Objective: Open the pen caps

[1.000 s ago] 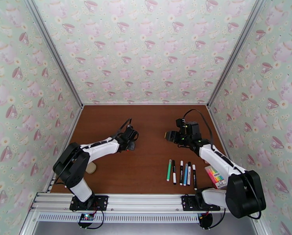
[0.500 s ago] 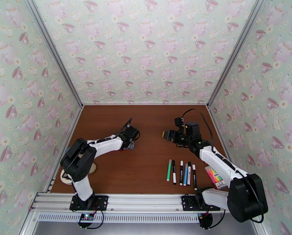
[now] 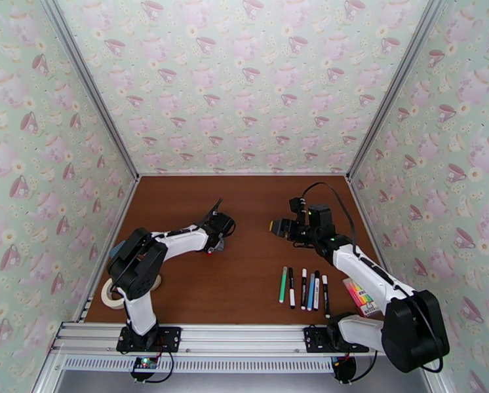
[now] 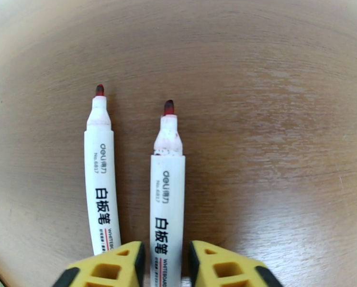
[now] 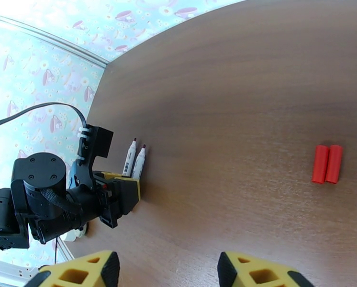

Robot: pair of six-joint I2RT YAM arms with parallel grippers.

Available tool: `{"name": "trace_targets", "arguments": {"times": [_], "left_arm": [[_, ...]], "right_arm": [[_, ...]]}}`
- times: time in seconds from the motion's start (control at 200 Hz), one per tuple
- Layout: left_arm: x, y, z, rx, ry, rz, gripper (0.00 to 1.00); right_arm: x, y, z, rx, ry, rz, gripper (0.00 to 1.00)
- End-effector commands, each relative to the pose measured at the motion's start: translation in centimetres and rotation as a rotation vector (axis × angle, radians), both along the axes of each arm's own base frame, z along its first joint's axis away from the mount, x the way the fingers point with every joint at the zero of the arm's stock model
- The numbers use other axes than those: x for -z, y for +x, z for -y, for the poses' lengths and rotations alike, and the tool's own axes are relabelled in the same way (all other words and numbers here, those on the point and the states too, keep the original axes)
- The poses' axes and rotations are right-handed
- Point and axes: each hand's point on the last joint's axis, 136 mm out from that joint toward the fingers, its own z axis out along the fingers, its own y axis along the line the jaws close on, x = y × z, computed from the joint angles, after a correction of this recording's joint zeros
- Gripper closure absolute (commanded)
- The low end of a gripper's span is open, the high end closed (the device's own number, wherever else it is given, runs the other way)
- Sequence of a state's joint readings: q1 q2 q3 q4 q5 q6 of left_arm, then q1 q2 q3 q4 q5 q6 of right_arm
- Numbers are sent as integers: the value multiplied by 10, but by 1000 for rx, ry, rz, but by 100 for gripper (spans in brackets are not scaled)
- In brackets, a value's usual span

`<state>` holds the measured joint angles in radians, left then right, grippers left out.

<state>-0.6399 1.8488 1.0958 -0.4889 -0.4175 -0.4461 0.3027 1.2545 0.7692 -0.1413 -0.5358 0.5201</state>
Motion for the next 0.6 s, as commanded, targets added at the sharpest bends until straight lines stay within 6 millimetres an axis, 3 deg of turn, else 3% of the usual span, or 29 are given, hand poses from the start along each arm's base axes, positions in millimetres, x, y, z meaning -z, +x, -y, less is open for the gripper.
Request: {"name": "trace_targets", "arguments": {"times": [0.0,0.165,0.31,0.416,0.466,0.511,0.596], "left_arm": [[-13,8,0,-19,-7,31,64],[-36,5,8,-9,-79,56,61],[-58,-6,16,17,-179,72,58],[-77,-15,33,91,-309,94,53],[-92,-18,46,152,-393,117,46],[-91,-29,53,202,-452,103,39],[-106,-43,75,332,-584,114,20]], "right_arm": [[-4,-4,-3,-7,-3,5,40],[3,-9,-6,-2,-70,-14,43],[27,-15,6,78,-254,-99,51],[47,-27,17,125,-357,-175,54],[56,-34,23,146,-401,-205,56],[64,-41,27,158,-430,-236,57],[75,-54,34,190,-475,-290,59]]}}
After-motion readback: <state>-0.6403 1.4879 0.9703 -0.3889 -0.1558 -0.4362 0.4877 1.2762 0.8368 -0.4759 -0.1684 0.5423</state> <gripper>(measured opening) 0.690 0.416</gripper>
